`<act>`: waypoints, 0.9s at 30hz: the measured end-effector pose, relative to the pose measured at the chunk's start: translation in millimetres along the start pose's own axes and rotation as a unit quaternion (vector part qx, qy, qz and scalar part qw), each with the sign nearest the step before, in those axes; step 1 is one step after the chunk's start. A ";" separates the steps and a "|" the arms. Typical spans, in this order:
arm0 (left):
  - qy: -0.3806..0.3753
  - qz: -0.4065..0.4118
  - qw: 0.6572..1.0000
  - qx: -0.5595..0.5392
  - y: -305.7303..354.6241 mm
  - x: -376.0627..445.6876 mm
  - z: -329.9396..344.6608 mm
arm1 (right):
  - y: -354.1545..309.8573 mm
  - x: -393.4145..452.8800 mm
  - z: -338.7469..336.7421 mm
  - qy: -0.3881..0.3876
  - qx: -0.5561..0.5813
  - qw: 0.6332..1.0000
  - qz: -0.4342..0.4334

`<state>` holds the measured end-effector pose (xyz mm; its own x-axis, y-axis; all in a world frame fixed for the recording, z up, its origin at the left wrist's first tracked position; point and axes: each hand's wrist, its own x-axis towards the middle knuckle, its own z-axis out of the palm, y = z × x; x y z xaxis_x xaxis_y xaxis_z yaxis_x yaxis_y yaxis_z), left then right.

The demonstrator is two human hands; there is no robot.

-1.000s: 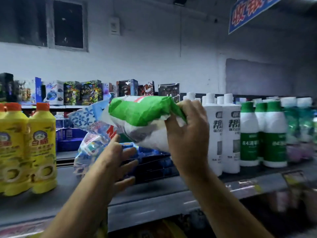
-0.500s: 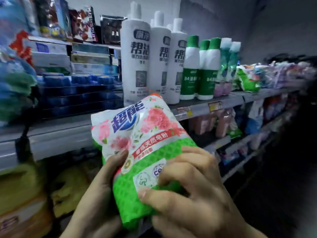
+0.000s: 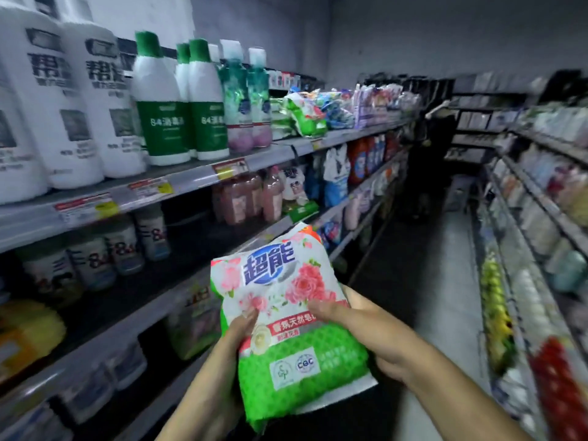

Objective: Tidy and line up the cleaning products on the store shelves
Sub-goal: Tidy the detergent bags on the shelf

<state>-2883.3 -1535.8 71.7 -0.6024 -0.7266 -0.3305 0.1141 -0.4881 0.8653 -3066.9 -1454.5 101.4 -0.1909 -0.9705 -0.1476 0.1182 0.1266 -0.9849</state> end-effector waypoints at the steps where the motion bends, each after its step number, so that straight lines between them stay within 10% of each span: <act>1: -0.064 0.014 0.997 0.030 -7.3 6.7 22.1 | 0.9 -5.8 -14.3 0.029 0.011 0.999 -0.009; 16: -0.075 0.011 0.977 -0.201 -92.0 52.9 197.3 | -2.9 -74.8 -146.5 0.167 -0.242 0.948 -0.121; 27: -0.034 0.000 0.994 -0.107 -111.4 63.0 216.8 | 33.6 -88.9 -201.7 0.141 -0.054 0.986 -0.067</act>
<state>-3105.2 -1422.3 36.2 -0.6531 -0.6964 -0.2973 0.2757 -0.5844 0.7632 -3242.5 -1322.5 63.2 -0.4630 -0.8861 -0.0203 -0.0277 0.0374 -0.9989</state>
